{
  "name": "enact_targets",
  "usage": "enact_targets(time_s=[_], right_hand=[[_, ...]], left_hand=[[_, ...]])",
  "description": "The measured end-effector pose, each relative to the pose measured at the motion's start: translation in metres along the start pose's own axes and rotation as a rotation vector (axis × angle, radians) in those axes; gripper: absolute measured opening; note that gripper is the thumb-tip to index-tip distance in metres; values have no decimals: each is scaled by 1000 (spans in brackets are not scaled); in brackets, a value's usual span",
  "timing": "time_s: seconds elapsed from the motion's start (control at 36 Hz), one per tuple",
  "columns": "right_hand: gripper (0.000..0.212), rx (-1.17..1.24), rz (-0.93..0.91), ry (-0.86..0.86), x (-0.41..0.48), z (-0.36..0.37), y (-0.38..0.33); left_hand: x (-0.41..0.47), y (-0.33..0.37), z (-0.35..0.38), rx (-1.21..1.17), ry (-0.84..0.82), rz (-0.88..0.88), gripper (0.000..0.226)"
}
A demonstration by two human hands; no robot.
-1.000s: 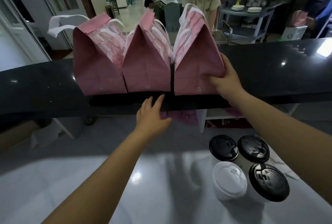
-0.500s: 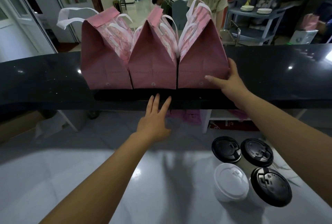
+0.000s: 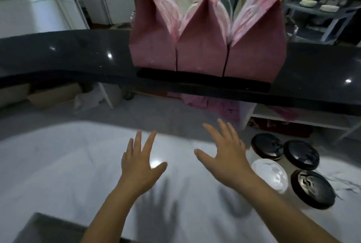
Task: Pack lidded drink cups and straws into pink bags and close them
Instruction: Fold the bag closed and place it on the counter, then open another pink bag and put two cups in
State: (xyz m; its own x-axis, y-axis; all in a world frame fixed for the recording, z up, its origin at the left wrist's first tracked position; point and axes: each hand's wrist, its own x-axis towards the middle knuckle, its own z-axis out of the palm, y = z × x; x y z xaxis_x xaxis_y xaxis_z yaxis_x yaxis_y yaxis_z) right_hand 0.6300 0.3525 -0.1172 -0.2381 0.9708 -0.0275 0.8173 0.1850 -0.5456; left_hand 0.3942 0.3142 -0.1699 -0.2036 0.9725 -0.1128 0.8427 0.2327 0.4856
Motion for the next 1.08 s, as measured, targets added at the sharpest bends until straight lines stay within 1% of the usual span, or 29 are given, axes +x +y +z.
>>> enact_targets(time_s=[0.19, 0.28, 0.39, 0.44, 0.5, 0.61, 0.75, 0.83, 0.94, 1.0, 1.08], right_hand=[[65, 206, -138, -370, -17, 78, -89], [63, 280, -190, -527, -32, 115, -122], [62, 310, -291, -668, -58, 157, -157], [58, 342, -353, -709, -73, 171, -171], [53, 351, -410, -736, -85, 180, -185], [62, 313, -458, -778, -104, 201, -217], [53, 281, -527, -797, -137, 230, -263], [47, 260, -540, -879, -161, 247, -296], [46, 230, -663, -946, -200, 281, -354], [44, 263, -697, -969, -222, 299, -390], [41, 329, -746, -1011, -258, 325, -445]], left_hand=[[-141, -100, -28, -128, 145, -321, 91], [-199, -123, -49, -204, 232, -439, 99], [-266, -144, -73, -236, 318, -679, 91], [-290, -154, -87, -236, 348, -747, 90], [-309, -163, -102, -259, 403, -787, 89], [-340, -189, -128, -262, 513, -832, 86], [-380, -229, -155, -286, 568, -877, 85], [-409, -251, -173, -310, 608, -878, 84], [-460, -275, -203, -303, 689, -905, 80], [-487, -283, -222, -287, 734, -898, 76], [-529, -293, -255, -270, 847, -896, 68]])
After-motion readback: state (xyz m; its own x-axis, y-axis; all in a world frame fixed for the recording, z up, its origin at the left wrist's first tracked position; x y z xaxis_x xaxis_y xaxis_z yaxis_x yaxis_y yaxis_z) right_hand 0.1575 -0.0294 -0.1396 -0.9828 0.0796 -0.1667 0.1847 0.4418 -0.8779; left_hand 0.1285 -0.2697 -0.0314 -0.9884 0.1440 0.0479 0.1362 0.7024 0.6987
